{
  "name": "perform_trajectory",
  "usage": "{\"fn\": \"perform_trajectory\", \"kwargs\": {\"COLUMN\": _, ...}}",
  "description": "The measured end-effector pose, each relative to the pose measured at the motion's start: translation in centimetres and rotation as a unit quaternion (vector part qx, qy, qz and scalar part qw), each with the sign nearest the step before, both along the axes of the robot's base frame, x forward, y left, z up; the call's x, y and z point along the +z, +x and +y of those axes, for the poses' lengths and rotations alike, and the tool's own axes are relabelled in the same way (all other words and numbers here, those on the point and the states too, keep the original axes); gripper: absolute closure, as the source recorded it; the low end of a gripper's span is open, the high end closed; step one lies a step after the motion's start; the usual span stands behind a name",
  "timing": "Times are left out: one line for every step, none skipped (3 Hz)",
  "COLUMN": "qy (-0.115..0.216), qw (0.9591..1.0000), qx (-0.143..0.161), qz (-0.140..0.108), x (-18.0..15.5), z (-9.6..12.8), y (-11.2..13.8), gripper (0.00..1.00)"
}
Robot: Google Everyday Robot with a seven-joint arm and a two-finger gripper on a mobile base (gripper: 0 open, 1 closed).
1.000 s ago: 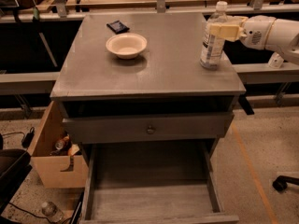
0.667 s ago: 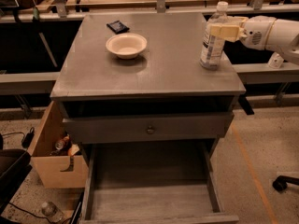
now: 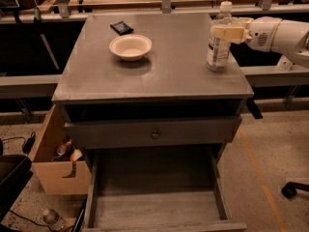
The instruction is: Pick blue plastic bottle from middle drawer and place on counter
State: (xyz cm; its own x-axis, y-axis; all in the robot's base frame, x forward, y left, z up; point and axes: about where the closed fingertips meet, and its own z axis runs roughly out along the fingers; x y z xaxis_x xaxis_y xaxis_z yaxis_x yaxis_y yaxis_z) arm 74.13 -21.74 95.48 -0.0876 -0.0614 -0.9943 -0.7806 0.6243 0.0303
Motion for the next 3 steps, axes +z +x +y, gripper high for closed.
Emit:
{"fn": "perform_trajectory", "kwargs": {"qy": 0.000, "qw": 1.0000, "qx": 0.002, "qz": 0.000, "x": -0.05, "z": 0.31, "y": 0.07, "gripper": 0.04}}
{"fn": "perform_trajectory", "kwargs": {"qy": 0.001, "qw": 1.0000, "qx": 0.004, "qz": 0.001, "x": -0.08, "z": 0.51, "y": 0.12, "gripper": 0.00}}
{"fn": "perform_trajectory", "kwargs": {"qy": 0.001, "qw": 1.0000, "qx": 0.004, "qz": 0.001, "x": -0.08, "z": 0.52, "y": 0.12, "gripper": 0.00}}
